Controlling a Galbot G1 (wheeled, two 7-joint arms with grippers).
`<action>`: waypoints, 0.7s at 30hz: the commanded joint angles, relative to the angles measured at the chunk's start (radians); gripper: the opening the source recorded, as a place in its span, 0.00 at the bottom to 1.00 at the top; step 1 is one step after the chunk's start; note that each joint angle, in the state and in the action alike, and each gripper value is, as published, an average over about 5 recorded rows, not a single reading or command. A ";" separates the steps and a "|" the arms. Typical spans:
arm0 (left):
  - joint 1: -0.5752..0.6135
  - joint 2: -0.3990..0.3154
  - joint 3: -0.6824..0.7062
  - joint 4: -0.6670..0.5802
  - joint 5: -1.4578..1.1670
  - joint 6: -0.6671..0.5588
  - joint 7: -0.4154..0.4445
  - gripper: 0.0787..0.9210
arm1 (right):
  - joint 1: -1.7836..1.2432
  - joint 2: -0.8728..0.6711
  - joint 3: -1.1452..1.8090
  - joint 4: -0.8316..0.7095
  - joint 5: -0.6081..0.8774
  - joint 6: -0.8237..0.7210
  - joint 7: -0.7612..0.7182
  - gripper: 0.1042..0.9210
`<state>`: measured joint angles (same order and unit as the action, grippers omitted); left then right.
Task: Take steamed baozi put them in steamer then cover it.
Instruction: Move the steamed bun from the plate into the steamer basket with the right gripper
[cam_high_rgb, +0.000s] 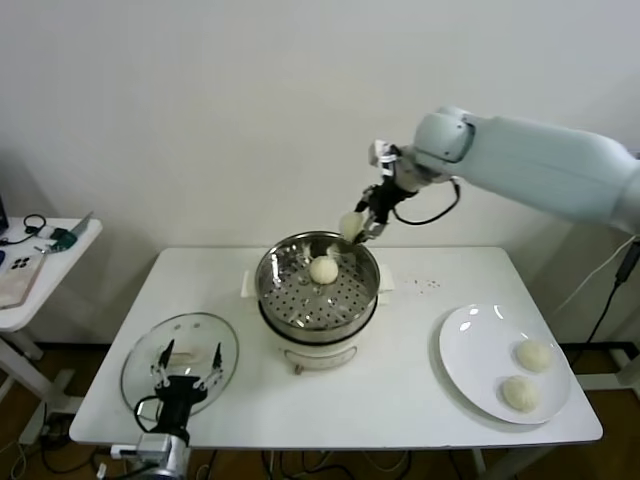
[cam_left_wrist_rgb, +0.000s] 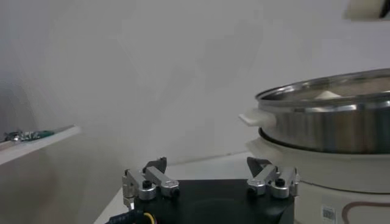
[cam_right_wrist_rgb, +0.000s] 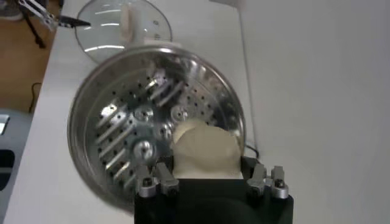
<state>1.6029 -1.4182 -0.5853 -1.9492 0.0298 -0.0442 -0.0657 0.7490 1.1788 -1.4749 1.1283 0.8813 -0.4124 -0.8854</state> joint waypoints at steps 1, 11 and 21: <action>-0.004 0.009 0.001 0.009 0.001 0.001 0.000 0.88 | -0.113 0.245 -0.012 -0.138 0.008 -0.016 0.004 0.73; -0.006 0.020 -0.005 0.018 -0.002 0.000 0.004 0.88 | -0.183 0.322 -0.078 -0.227 -0.031 0.021 -0.024 0.73; -0.009 0.023 -0.003 0.021 -0.001 0.000 0.004 0.88 | -0.223 0.347 -0.082 -0.269 -0.064 0.035 -0.032 0.74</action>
<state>1.5942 -1.3967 -0.5891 -1.9298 0.0281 -0.0437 -0.0621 0.5698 1.4729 -1.5429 0.9103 0.8362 -0.3853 -0.9137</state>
